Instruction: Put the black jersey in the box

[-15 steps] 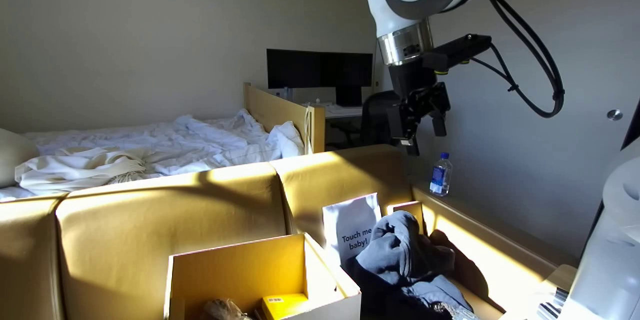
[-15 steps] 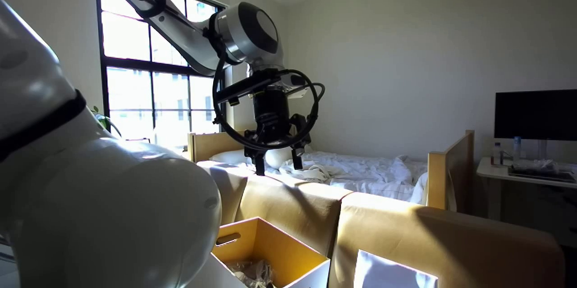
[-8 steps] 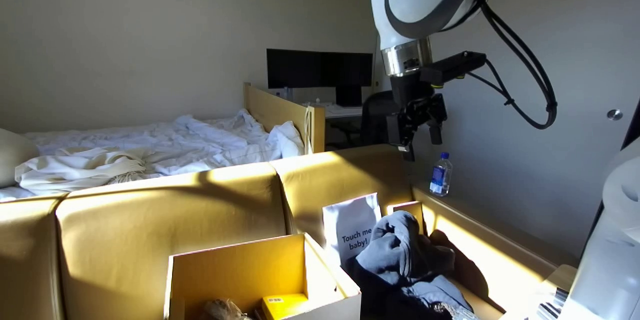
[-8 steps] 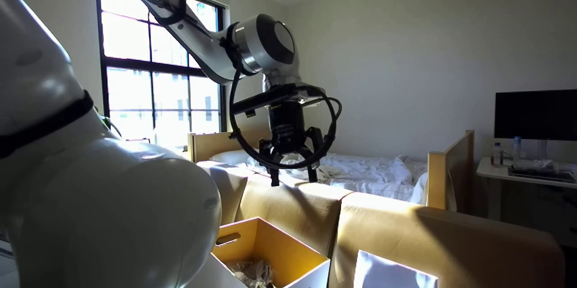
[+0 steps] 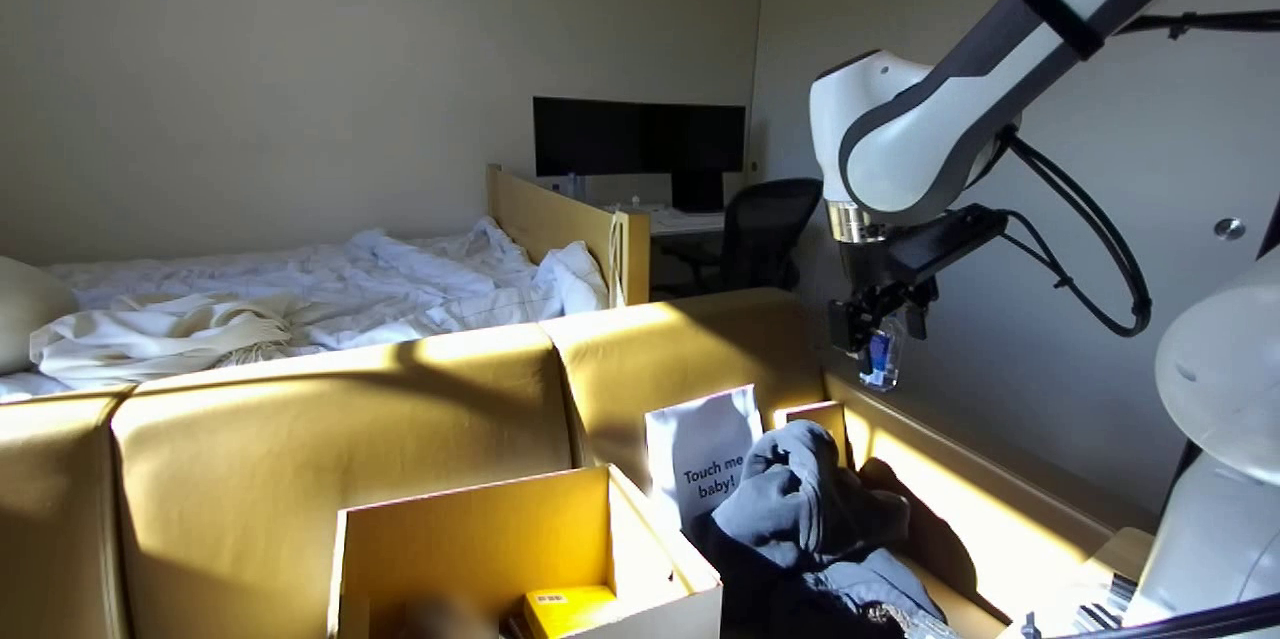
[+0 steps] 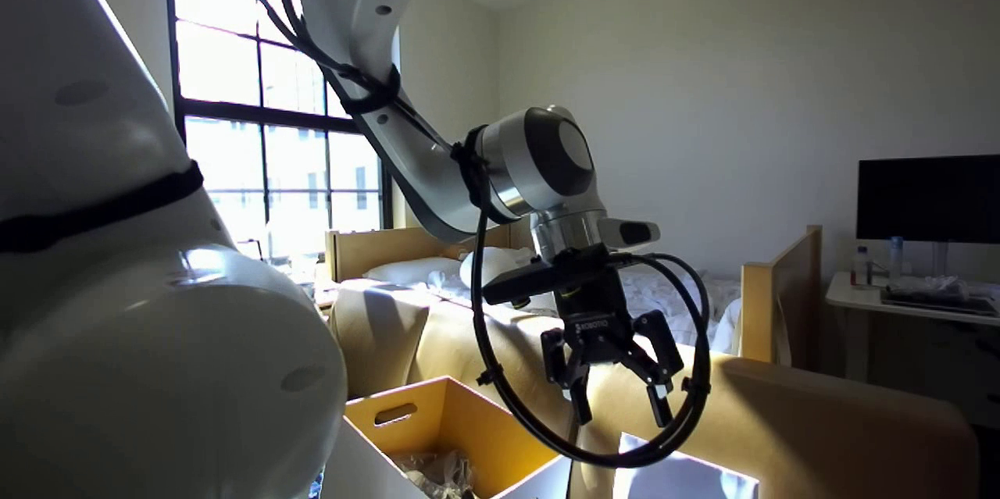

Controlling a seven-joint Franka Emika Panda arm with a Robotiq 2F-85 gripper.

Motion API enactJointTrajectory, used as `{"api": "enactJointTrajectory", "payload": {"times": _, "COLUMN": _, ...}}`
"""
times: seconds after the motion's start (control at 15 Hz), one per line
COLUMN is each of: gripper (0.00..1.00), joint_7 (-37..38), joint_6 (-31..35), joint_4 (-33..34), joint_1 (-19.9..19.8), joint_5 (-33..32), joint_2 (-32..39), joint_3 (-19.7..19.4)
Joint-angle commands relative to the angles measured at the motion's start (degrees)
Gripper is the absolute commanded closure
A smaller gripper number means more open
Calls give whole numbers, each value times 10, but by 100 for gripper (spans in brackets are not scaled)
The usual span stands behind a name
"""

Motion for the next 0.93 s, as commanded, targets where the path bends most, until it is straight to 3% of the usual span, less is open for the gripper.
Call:
{"api": "enactJointTrajectory", "payload": {"times": 0.0, "gripper": 0, "joint_7": 3, "joint_6": 2, "joint_4": 2, "joint_1": -5, "joint_5": -4, "joint_2": 9, "joint_3": -5}}
{"api": "enactJointTrajectory", "payload": {"times": 0.47, "gripper": 0, "joint_7": 3, "joint_6": 5, "joint_4": 14, "joint_1": 8, "joint_5": -1, "joint_2": 8, "joint_3": -1}}
{"api": "enactJointTrajectory", "payload": {"times": 0.67, "gripper": 0, "joint_7": 16, "joint_6": 74, "joint_4": 13, "joint_1": 6, "joint_5": -9, "joint_2": 57, "joint_3": -2}}
{"api": "enactJointTrajectory", "payload": {"times": 0.87, "gripper": 0, "joint_7": 38, "joint_6": 185, "joint_4": 12, "joint_1": -13, "joint_5": -26, "joint_2": 169, "joint_3": -10}}
